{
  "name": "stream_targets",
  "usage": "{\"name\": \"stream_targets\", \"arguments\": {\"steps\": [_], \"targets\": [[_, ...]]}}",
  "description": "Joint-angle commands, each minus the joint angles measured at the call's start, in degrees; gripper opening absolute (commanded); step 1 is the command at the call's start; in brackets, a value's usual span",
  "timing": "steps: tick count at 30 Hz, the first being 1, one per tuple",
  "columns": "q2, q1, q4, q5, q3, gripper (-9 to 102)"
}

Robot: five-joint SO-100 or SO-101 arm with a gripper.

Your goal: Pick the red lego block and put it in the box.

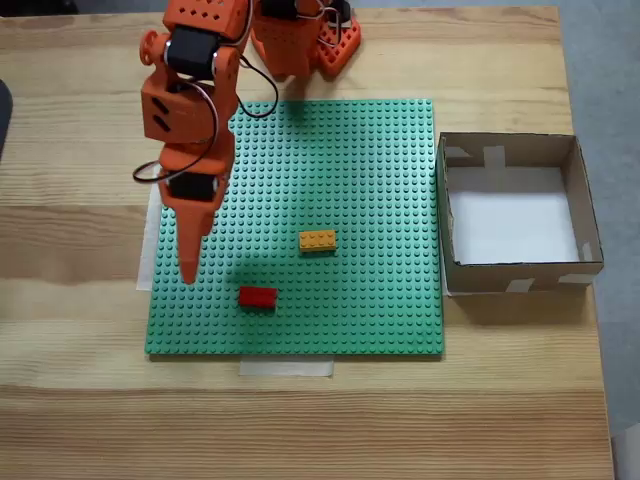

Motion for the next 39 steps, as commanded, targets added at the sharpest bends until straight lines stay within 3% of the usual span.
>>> {"name": "stream_targets", "arguments": {"steps": [1,21,39], "targets": [[-0.6,-1.8,-0.4,-0.6,-1.0,40],[-7.0,-5.1,-3.5,2.5,-1.3,41],[-19.6,-5.7,2.1,8.0,-17.4,33]]}}
